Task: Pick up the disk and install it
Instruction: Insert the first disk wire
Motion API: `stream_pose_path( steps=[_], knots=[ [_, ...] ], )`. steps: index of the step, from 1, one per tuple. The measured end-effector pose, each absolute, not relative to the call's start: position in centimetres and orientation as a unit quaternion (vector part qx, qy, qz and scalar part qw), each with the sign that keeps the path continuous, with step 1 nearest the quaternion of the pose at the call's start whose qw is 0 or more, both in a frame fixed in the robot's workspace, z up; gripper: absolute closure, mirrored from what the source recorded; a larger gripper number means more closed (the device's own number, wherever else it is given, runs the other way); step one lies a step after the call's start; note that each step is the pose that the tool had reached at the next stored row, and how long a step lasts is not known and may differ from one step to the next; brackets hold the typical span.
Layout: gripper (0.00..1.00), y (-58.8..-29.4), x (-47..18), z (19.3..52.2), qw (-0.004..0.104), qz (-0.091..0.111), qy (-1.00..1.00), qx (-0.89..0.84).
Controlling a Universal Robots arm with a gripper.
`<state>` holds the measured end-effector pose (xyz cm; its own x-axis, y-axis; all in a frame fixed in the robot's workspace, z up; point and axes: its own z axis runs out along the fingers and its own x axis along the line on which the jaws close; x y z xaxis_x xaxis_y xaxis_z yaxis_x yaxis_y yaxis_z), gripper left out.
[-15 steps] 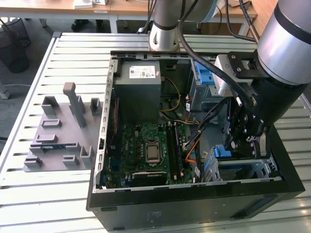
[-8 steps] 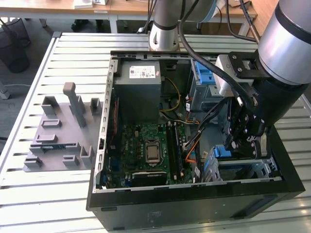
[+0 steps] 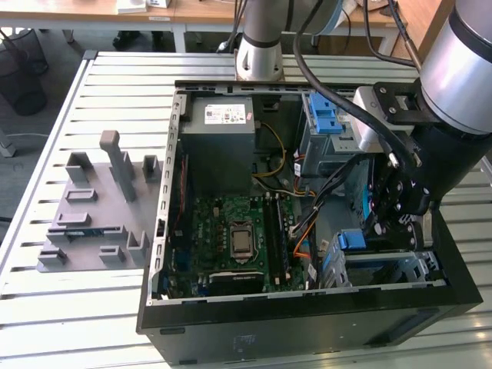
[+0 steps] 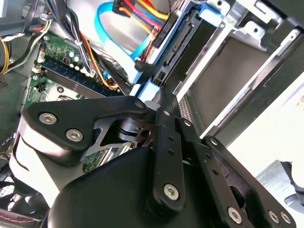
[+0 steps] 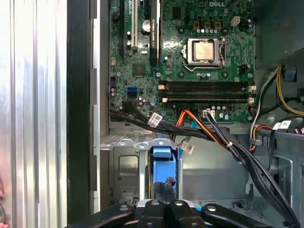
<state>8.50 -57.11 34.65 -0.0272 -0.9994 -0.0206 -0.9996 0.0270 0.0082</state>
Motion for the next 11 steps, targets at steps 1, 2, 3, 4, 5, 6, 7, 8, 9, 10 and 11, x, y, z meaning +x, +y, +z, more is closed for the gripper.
stream_pose_path(
  steps=[1, 2, 3, 4, 5, 6, 7, 8, 9, 10, 11],
  knots=[
    [0.89, -57.1, 8.6, 34.6, 0.005, 0.010, 0.717, -0.697],
    [0.89, -57.1, 8.7, 34.6, 0.005, 0.010, 0.717, -0.697],
    [0.89, -57.1, 8.8, 34.7, 0.005, 0.010, 0.717, -0.697],
    [0.89, -57.1, 9.0, 34.6, 0.005, 0.010, 0.717, -0.697],
    [0.89, -57.1, 9.2, 34.6, 0.005, 0.010, 0.716, -0.698],
    [0.89, -57.1, 9.3, 34.6, 0.005, 0.010, 0.716, -0.698],
    [0.89, -57.1, 9.5, 34.6, 0.004, 0.010, 0.715, -0.699],
    [0.89, -57.1, 9.7, 34.6, 0.004, 0.010, 0.714, -0.700],
    [0.89, -57.1, 9.8, 34.6, 0.004, 0.010, 0.712, -0.702],
    [0.89, -57.1, 9.9, 34.6, 0.004, 0.010, 0.711, -0.703],
    [0.89, -57.1, 10.0, 34.6, 0.004, 0.010, 0.711, -0.703]
  ],
)
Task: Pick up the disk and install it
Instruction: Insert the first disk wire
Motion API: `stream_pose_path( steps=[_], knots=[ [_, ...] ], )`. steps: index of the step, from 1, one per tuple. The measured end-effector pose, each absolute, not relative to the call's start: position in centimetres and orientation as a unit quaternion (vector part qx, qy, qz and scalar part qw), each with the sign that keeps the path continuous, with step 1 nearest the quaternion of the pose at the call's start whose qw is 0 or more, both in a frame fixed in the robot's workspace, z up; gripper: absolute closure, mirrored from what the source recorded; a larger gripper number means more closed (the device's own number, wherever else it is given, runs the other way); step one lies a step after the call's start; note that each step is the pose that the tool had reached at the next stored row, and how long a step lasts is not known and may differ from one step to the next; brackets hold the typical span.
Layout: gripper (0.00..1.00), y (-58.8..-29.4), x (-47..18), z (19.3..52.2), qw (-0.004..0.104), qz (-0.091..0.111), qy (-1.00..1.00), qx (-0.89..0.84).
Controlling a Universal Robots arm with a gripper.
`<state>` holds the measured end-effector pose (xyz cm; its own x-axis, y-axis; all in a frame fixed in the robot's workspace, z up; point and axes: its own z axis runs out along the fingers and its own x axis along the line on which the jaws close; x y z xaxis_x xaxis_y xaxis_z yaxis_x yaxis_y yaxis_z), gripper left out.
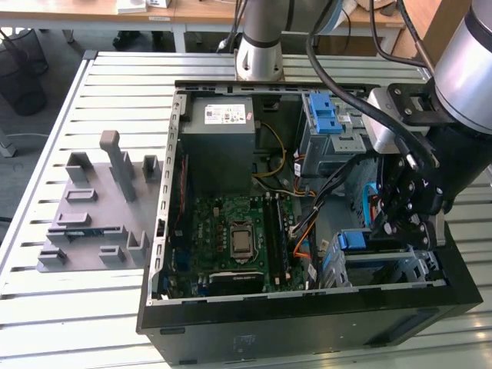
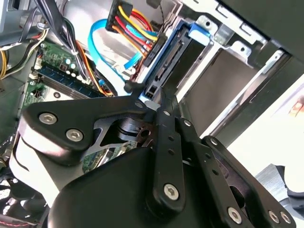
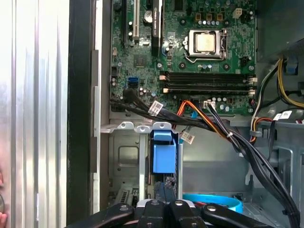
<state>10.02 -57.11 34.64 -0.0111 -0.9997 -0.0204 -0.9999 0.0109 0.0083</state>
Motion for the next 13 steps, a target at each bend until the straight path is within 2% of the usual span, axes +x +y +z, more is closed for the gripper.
stream_pose_path(
  steps=[13],
  knots=[
    [0.89, -57.1, 11.3, 35.4, 0.005, 0.010, 0.711, -0.703]
  ],
)
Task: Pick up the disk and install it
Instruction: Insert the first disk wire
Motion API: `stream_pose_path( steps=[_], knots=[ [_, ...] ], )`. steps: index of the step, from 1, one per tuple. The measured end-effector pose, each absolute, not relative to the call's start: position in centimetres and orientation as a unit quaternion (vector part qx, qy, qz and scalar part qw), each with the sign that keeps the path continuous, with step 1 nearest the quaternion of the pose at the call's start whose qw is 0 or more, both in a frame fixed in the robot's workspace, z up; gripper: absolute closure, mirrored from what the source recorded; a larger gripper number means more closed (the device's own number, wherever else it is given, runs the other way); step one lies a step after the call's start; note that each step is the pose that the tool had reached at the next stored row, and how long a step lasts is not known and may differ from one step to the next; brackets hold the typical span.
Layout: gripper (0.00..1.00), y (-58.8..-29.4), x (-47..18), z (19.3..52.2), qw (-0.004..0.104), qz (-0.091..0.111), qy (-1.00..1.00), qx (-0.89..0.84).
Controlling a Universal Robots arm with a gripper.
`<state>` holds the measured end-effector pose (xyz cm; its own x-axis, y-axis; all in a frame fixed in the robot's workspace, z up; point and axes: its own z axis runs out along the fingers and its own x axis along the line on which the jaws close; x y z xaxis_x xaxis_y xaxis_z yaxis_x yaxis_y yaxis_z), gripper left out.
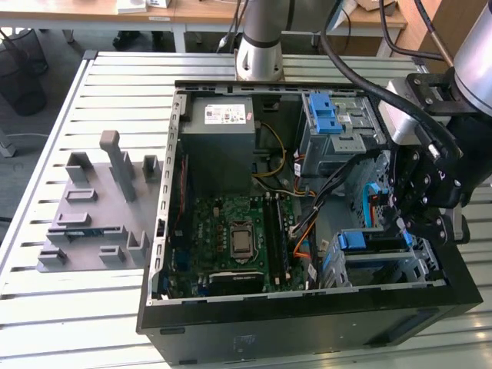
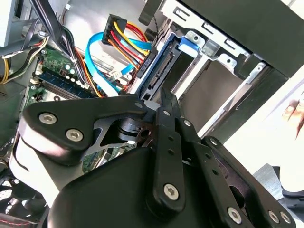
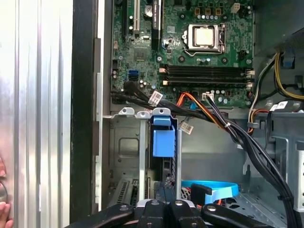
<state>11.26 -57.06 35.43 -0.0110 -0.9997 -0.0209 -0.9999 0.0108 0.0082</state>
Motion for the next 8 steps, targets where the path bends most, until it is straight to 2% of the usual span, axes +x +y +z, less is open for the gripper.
stream_pose_path(
  steps=[6, 8],
  knots=[
    [0.89, -56.66, 11.79, 35.45, 0.005, 0.011, 0.712, -0.702],
    [0.89, -56.64, 11.82, 35.45, 0.012, 0.015, 0.715, -0.699]
  ],
)
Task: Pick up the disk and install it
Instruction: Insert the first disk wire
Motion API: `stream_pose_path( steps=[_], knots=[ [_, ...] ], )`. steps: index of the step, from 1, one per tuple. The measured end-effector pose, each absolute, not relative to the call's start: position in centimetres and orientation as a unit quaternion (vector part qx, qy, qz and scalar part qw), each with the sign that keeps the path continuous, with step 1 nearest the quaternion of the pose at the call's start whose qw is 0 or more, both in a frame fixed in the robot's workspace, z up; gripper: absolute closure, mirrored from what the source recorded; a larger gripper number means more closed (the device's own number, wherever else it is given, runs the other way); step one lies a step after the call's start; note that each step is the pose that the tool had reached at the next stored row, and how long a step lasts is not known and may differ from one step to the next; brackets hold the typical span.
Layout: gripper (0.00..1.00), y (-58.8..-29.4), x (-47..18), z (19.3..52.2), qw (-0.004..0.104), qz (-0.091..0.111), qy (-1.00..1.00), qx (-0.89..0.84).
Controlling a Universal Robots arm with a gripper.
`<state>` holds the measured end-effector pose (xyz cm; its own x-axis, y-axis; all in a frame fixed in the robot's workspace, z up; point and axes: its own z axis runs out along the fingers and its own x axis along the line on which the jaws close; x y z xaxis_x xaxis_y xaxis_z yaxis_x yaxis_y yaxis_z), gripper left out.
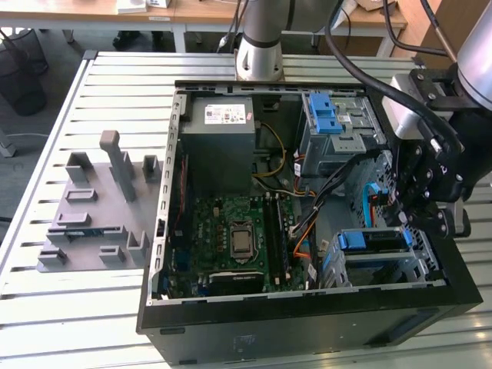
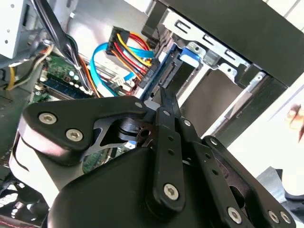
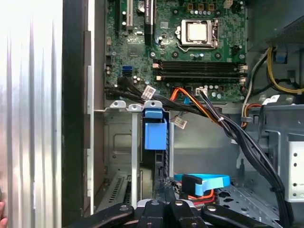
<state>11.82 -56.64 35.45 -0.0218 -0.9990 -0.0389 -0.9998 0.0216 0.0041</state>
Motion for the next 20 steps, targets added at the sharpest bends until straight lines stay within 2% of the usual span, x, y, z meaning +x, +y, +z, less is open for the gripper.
stream_pose_path(
  steps=[3, 7, 17, 18, 19, 20],
  knots=[
    [0.89, -56.64, 11.82, 35.45, 0.028, 0.023, 0.716, -0.698],
    [0.89, -56.63, 11.82, 35.46, 0.036, 0.023, 0.715, -0.697],
    [0.89, -56.35, 11.82, 35.44, 0.038, 0.022, 0.715, -0.698],
    [0.89, -56.13, 11.83, 35.45, 0.038, 0.022, 0.715, -0.698],
    [0.83, -55.95, 11.83, 35.45, 0.038, 0.022, 0.715, -0.698],
    [0.83, -55.83, 11.84, 35.45, 0.038, 0.022, 0.715, -0.698]
  ],
)
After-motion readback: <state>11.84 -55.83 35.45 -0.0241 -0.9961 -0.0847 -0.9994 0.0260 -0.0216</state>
